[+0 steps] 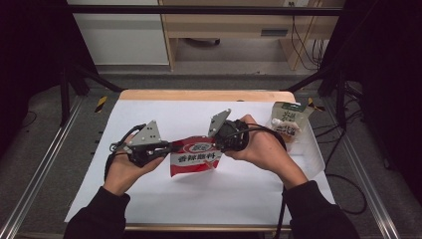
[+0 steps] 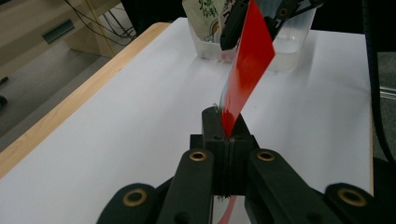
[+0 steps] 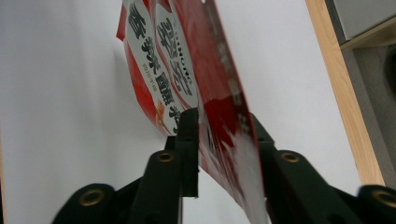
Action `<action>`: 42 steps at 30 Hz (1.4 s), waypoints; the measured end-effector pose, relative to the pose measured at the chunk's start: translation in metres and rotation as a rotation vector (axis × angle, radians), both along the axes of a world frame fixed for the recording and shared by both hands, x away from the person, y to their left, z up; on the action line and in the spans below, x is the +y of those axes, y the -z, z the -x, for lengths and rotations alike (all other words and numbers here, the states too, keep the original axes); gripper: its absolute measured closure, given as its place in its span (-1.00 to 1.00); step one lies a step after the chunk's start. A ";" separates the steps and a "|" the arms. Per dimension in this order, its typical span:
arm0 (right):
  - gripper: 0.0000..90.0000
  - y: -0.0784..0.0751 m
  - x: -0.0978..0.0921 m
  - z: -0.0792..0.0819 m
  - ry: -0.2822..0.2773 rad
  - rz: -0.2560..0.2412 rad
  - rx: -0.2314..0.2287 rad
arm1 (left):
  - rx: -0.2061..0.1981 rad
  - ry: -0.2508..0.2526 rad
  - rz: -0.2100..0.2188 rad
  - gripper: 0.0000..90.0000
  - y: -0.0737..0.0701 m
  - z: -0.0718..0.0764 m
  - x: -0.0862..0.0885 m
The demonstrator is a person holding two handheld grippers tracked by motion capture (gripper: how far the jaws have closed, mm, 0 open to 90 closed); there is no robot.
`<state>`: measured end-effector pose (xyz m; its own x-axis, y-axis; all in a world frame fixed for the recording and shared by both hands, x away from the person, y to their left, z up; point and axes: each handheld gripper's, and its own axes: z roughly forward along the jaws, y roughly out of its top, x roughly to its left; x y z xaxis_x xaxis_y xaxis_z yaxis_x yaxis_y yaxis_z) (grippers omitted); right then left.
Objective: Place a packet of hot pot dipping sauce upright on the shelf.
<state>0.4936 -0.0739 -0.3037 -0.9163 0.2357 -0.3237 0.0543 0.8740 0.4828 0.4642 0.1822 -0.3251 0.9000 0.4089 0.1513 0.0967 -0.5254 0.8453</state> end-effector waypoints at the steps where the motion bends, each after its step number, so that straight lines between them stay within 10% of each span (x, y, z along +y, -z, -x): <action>1: 0.71 0.000 0.000 0.000 0.000 0.000 0.000 | -0.003 0.000 -0.002 1.00 0.000 0.000 0.000; 17: 1.00 -0.013 -0.003 0.000 0.035 -0.028 -0.005 | 0.001 -0.042 0.047 0.83 0.006 -0.008 0.003; 29: 1.00 -0.032 -0.018 -0.007 0.071 -0.013 -0.014 | 0.002 -0.151 0.108 -0.38 0.039 -0.007 0.011; 42: 1.00 -0.052 -0.037 -0.015 0.120 -0.034 -0.041 | 0.082 -0.307 -0.034 -0.74 0.094 0.013 0.033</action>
